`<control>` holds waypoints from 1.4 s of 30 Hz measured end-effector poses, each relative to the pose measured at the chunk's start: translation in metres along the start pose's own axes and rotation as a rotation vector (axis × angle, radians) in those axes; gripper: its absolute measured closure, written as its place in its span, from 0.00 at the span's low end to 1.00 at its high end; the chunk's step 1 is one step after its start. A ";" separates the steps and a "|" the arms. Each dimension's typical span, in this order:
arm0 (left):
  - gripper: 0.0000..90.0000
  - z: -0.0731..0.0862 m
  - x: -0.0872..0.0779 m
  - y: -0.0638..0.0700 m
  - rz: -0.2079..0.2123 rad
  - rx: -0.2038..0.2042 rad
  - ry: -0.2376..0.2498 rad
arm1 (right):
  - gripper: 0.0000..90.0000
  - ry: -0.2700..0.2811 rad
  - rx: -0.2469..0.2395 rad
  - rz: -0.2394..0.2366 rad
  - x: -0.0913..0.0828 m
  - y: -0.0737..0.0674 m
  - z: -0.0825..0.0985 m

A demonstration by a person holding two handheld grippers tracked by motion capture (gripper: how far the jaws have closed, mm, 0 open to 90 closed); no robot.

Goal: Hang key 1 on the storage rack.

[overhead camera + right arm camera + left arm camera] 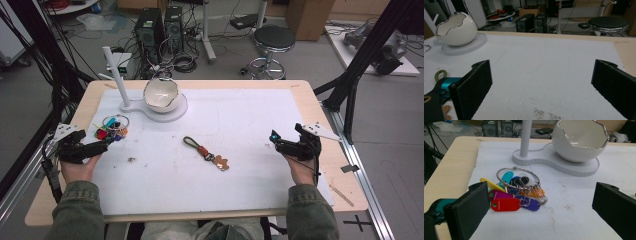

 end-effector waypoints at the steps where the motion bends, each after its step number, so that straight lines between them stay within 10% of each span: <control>1: 0.02 0.000 0.000 0.000 0.000 -0.001 0.000 | 0.03 0.002 -0.001 -0.001 0.000 0.001 0.000; 42: 0.02 0.002 0.002 0.002 0.013 0.005 -0.021 | 0.03 -0.093 -0.019 -0.083 0.012 -0.020 0.009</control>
Point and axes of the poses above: each handheld gripper's, and its own axes: x roughly forward along the jaws, z roughly out of its underside, y roughly to its right, the point moved 8 cm from there along x, roughly forward along the jaws, and after that the axes turned 1 degree about x, right-handed, at the moved point
